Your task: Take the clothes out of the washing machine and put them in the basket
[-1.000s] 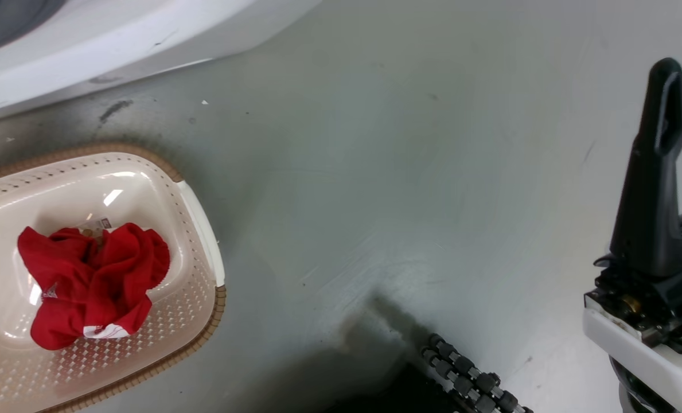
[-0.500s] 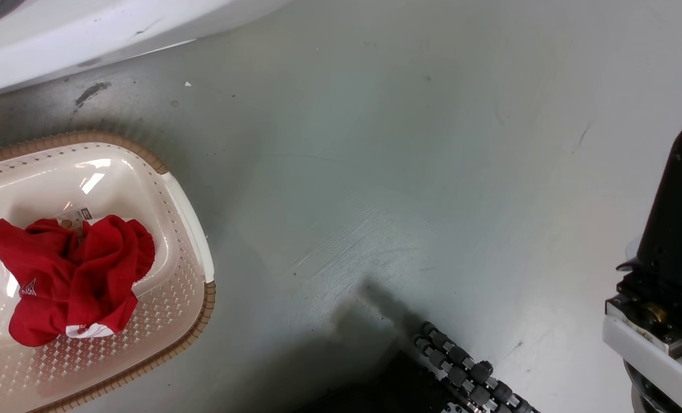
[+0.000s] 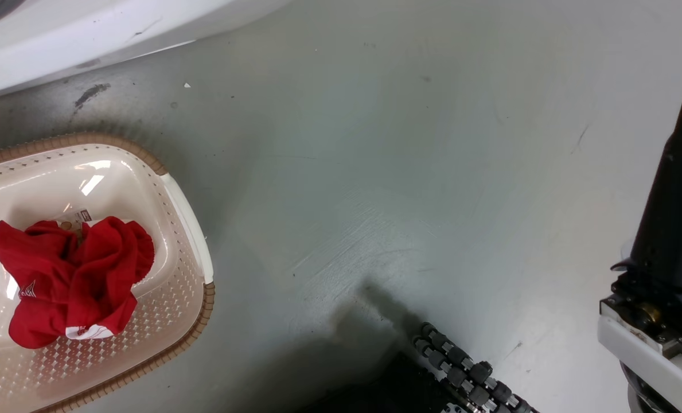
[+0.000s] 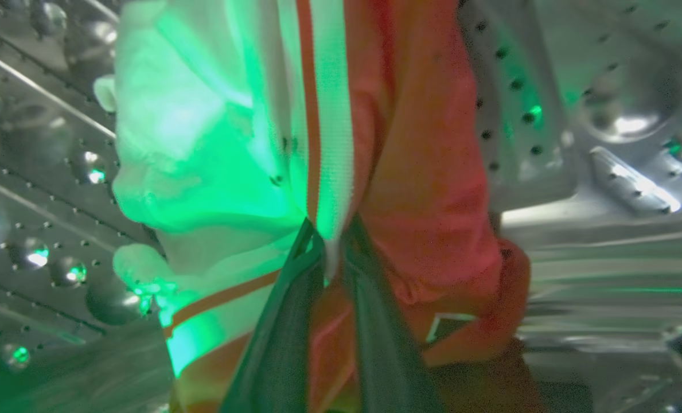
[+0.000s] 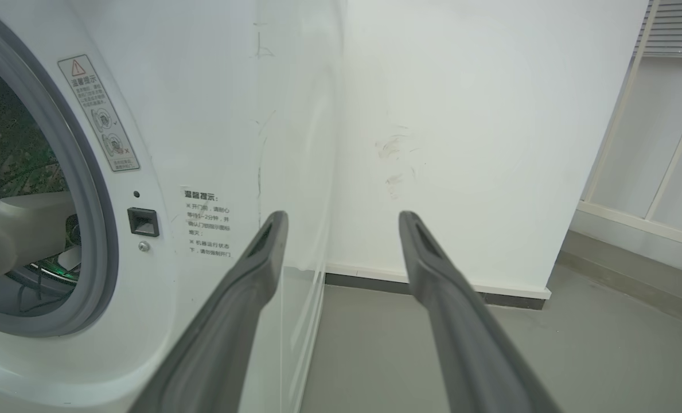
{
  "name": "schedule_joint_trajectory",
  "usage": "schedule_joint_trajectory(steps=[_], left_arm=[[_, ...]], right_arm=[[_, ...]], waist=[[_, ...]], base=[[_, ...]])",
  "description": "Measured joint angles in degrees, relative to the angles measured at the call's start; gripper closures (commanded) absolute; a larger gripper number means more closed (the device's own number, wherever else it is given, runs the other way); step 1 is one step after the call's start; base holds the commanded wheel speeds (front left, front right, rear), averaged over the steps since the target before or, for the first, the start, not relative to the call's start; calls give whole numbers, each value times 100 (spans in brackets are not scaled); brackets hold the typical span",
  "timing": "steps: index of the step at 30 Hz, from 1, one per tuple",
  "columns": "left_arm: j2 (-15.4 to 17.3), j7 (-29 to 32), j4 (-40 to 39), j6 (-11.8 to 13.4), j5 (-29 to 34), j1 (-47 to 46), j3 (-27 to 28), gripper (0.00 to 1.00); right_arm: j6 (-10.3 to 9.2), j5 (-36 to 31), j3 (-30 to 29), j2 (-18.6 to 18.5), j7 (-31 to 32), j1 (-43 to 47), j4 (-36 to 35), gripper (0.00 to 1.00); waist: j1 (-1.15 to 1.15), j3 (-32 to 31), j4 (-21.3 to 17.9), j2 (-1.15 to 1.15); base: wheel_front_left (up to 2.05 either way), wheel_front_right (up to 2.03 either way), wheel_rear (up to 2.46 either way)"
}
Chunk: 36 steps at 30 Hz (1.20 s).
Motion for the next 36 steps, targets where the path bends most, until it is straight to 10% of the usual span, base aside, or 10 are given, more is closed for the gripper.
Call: schedule_joint_trajectory(steps=[36], left_arm=[[-457,-4374,501,42,-1141,2569,-263,100]], right_arm=[[0,-619,241,1,0,374,475,0]], waist=[[-1,-1893,478,0]], base=[[0,0,0]])
